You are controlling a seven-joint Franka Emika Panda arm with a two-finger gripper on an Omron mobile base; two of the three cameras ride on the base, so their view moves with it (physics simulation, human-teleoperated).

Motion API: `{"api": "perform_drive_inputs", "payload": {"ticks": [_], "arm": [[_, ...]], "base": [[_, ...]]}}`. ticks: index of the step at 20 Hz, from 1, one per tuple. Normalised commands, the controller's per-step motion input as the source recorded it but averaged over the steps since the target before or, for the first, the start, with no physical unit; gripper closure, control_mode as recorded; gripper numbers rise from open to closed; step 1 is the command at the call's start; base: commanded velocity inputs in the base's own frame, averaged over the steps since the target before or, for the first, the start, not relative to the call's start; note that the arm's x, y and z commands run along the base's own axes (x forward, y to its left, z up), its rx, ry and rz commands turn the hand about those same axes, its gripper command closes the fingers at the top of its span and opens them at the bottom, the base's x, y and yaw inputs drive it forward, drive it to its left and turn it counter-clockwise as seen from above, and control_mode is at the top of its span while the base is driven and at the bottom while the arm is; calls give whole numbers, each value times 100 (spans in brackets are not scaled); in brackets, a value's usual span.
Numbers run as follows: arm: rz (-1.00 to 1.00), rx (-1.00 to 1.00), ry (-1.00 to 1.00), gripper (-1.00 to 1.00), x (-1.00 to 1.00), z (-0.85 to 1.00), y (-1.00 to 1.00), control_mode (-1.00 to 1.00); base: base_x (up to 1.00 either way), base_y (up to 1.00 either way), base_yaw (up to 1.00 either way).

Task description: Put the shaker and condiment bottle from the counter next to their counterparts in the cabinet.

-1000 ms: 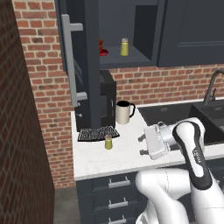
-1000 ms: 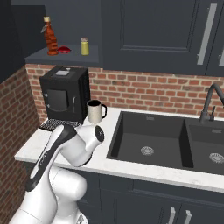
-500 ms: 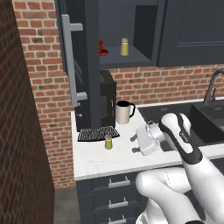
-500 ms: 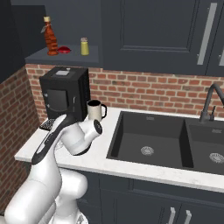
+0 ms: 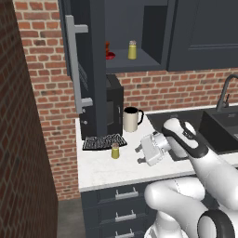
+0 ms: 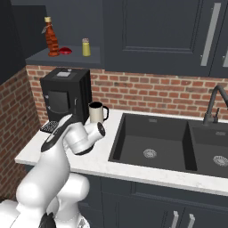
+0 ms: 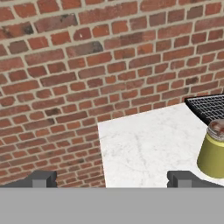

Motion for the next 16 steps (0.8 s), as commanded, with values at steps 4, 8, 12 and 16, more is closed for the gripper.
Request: {"api": "perform_drive_inputs", "payload": {"ticks": [4, 8, 12, 16], "arm": [[0, 0, -1, -100, 18, -19, 24, -100], [0, 0, -5, -100, 1, -11, 12, -100], [0, 0, -4, -100, 0, -14, 8, -100], [-1, 0, -6, -100, 1, -16, 2, -100]], "base": [[0, 0, 0], [0, 0, 0], [0, 0, 0], [0, 0, 0]]}}
